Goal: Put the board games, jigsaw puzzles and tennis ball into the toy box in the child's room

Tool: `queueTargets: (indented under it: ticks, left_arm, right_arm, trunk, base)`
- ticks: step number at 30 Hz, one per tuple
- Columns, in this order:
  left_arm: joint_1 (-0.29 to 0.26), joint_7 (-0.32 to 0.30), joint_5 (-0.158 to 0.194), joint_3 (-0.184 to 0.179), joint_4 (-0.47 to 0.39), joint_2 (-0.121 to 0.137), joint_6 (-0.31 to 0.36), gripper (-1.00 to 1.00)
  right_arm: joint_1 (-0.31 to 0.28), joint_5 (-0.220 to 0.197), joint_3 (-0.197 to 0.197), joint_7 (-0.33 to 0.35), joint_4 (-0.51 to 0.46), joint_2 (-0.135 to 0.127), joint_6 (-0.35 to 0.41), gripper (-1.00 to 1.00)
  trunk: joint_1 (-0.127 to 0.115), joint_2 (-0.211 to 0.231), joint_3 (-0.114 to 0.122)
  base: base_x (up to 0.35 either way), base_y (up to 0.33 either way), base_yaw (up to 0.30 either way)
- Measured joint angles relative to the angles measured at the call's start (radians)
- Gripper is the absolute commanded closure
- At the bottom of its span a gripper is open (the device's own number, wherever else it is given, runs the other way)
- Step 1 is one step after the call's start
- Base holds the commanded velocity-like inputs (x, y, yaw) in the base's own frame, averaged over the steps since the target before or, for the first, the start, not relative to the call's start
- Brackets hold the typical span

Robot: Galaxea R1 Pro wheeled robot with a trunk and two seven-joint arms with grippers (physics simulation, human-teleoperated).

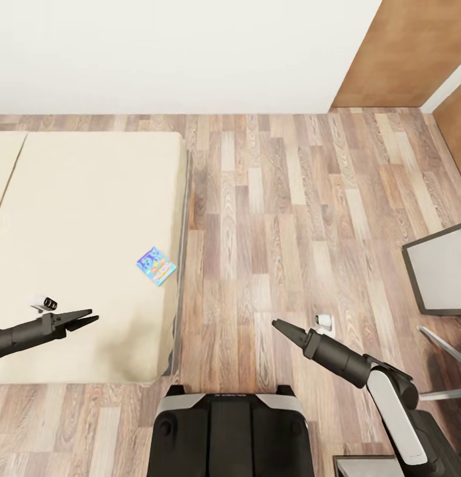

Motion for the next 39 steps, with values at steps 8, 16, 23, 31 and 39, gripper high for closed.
queueTargets:
  ticks: [8,16,23,31,39]
  left_arm:
    - [0.000,0.000,-0.001,-0.002,0.002,-0.008,-0.001,-1.00]
    - [0.000,0.000,-0.001,-0.003,0.002,-0.010,-0.001,-1.00]
    - [0.000,0.000,-0.001,-0.003,0.002,-0.017,-0.001,-1.00]
    - [0.000,0.000,-0.001,-0.003,0.002,-0.019,-0.001,-1.00]
    - [0.000,0.000,-0.001,-0.002,0.002,-0.020,-0.006,-1.00]
  right_arm:
    - [0.000,0.001,0.000,-0.001,0.000,0.001,0.000,-1.00]
    - [0.000,0.001,0.002,-0.003,0.000,0.006,0.000,-1.00]
    - [0.000,0.001,0.002,-0.004,0.000,0.004,0.000,-1.00]
    - [0.000,0.001,-0.004,0.001,0.001,0.001,0.000,-1.00]
    - [0.000,0.001,-0.005,0.001,0.000,0.001,0.000,-1.00]
  trunk:
    - [0.000,0.000,0.013]
    - [0.000,0.000,0.026]
    - [0.000,0.000,0.037]
    - [0.000,0.000,0.050]
    - [0.000,0.000,0.063]
  base:
    - [0.000,0.000,0.072]
    - [0.000,0.000,0.072]
    - [0.000,0.000,0.072]
    - [0.000,0.000,0.072]
    - [0.000,0.000,0.072]
